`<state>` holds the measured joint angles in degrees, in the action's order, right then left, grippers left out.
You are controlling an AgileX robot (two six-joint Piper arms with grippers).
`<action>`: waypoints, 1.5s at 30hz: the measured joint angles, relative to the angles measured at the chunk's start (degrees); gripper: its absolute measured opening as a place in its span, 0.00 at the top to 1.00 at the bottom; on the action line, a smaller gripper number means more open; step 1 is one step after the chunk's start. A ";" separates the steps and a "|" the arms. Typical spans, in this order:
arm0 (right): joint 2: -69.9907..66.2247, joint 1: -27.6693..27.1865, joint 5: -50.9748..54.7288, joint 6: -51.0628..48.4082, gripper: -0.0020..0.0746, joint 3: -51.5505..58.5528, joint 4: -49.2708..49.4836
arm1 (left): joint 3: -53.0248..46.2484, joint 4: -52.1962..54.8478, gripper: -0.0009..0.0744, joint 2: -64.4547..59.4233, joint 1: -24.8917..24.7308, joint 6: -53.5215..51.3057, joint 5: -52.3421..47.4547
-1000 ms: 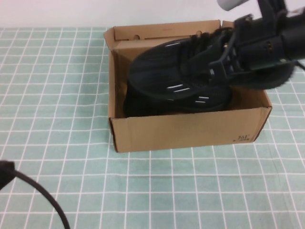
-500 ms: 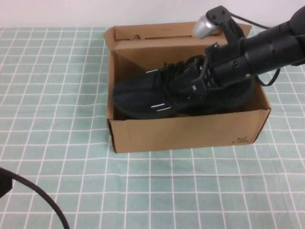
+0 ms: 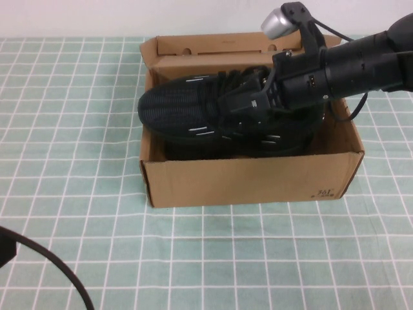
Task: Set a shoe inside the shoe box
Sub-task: Place the shoe in the shoe box
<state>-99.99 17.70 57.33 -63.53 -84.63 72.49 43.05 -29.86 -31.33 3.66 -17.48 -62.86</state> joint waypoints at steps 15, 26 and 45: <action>0.00 0.00 -4.84 0.80 0.99 4.18 -0.11 | 0.00 0.11 0.98 0.00 0.00 0.00 0.55; -3.21 0.00 -3.03 5.09 0.99 7.49 -1.20 | 0.00 0.11 0.98 0.00 0.00 0.00 2.04; -7.87 0.00 -3.38 4.86 0.66 7.26 -1.64 | 0.00 0.11 0.98 0.00 0.00 0.00 2.16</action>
<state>-107.85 17.70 53.95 -58.67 -77.37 70.84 43.05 -29.75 -31.33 3.66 -17.48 -60.69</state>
